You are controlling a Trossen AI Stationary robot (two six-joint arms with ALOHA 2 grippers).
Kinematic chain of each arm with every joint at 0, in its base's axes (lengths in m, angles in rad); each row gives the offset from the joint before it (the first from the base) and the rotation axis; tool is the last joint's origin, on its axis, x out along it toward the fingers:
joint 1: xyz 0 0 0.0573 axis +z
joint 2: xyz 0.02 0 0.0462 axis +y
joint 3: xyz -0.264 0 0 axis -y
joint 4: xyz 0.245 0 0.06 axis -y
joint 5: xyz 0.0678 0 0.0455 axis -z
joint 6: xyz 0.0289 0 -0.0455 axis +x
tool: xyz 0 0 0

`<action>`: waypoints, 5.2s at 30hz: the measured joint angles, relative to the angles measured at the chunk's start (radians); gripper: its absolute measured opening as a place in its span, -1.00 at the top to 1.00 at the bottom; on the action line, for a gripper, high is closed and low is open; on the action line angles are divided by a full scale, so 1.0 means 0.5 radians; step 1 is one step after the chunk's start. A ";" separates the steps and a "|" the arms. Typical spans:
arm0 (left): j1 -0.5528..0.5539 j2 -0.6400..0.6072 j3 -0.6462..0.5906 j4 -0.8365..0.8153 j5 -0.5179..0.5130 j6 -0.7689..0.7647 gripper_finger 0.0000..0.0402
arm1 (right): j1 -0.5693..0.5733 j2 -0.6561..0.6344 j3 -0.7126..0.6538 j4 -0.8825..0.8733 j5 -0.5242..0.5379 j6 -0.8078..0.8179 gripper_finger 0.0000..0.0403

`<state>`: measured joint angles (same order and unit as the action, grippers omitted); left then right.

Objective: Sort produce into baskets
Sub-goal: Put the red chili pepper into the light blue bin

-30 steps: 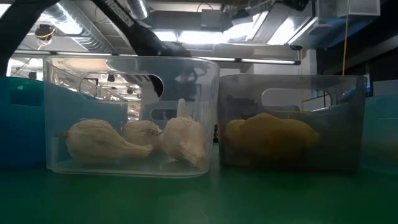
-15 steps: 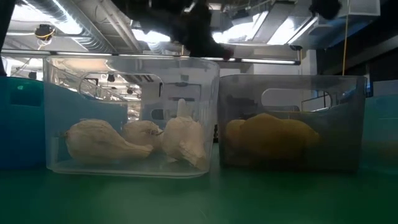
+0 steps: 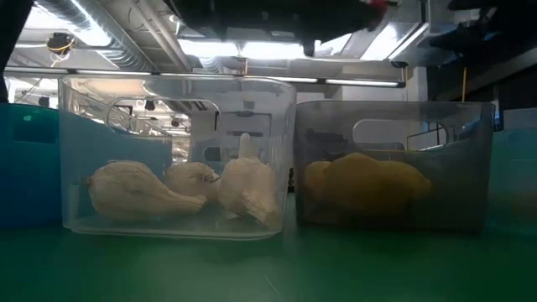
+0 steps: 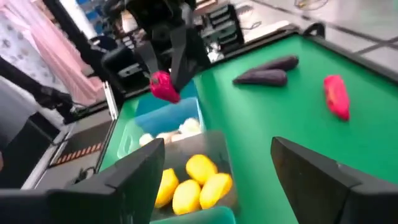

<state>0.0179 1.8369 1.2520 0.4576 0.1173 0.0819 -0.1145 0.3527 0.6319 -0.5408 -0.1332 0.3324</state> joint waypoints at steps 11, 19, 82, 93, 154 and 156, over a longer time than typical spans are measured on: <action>-0.019 0.464 0.173 0.286 -0.059 -0.197 0.70 | 0.047 -0.072 -0.079 -0.064 -0.032 0.066 -0.45; -0.096 0.714 0.599 -0.313 -0.059 -0.093 0.70 | 0.047 -0.070 -0.079 -0.069 -0.033 0.103 -0.45; 1.352 0.210 0.322 -2.227 -0.090 0.836 -0.09 | 0.045 -0.069 -0.078 -0.182 -0.064 0.111 -0.45; 1.352 0.383 0.322 -2.130 -0.100 0.978 -0.09 | 0.046 -0.069 -0.078 -0.182 -0.064 0.105 -0.45; 1.254 0.465 0.325 -1.855 -0.085 0.907 -0.09 | 0.045 -0.069 -0.077 -0.217 -0.070 0.097 -0.45; 1.254 0.497 0.325 -1.815 -0.128 0.901 -0.05 | 0.045 -0.069 -0.077 -0.215 -0.070 0.089 -0.45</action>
<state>0.6450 2.0855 1.4143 -0.4500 0.0535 0.5325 -0.0921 0.3183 0.5934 -0.6482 -0.1680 0.3771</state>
